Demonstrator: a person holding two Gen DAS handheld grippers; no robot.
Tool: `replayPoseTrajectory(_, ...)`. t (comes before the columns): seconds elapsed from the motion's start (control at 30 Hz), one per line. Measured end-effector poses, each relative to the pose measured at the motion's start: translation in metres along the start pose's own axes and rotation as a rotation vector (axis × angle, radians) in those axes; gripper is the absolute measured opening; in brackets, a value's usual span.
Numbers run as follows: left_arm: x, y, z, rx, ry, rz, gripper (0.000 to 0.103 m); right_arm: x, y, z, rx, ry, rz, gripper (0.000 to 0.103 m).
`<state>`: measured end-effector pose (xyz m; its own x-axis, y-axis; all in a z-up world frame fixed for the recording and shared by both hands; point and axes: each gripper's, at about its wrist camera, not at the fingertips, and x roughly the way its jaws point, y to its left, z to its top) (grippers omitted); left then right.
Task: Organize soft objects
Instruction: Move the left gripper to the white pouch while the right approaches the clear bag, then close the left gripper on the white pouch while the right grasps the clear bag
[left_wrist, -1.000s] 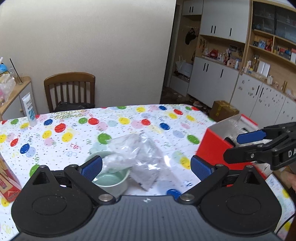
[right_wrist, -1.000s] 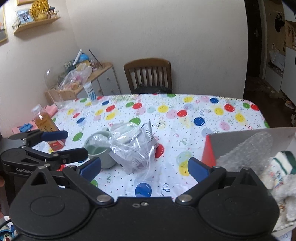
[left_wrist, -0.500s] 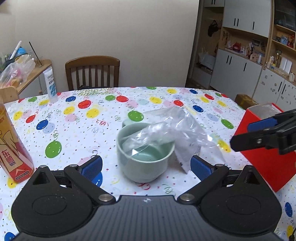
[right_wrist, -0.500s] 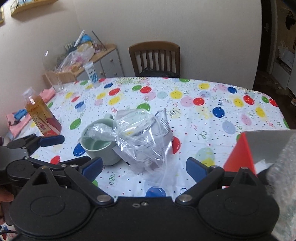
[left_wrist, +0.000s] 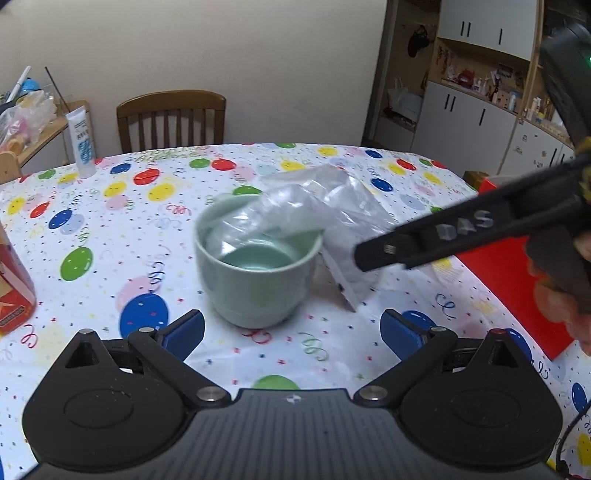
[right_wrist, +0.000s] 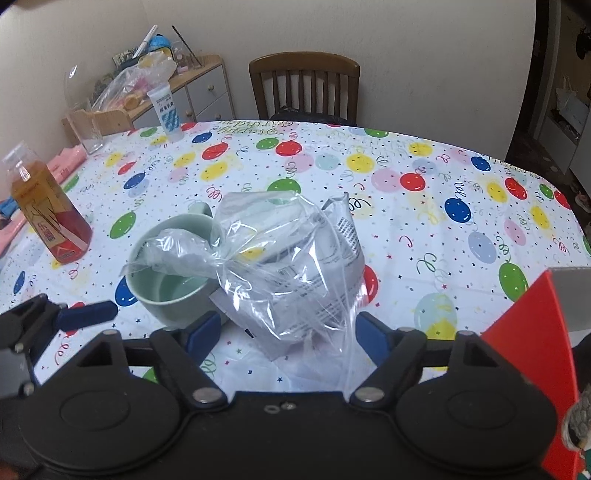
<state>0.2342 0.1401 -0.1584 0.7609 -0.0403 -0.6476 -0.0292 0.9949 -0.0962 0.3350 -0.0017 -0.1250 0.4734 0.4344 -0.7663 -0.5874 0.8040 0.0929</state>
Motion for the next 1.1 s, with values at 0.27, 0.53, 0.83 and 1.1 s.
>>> replayPoseTrajectory(0.27, 0.011, -0.012, 0.001, -0.05, 0.023, -0.013, 0.101, 0.008, 0.003, 0.002, -0.017, -0.001, -0.02, 0.051)
replayPoseTrajectory(0.53, 0.019, -0.022, 0.002, -0.084, 0.028, -0.009, 0.095, 0.006, 0.001, 0.001, -0.047, -0.014, -0.031, 0.019)
replayPoseTrajectory(0.83, 0.01, -0.042, 0.014, -0.077, 0.018, -0.025, 0.082, -0.015, -0.012, 0.006, -0.034, -0.092, -0.008, 0.002)
replayPoseTrajectory(1.1, -0.015, -0.071, 0.051, 0.049, -0.043, -0.067, 0.083, -0.051, -0.035, 0.024, 0.032, -0.154, 0.031, 0.002)
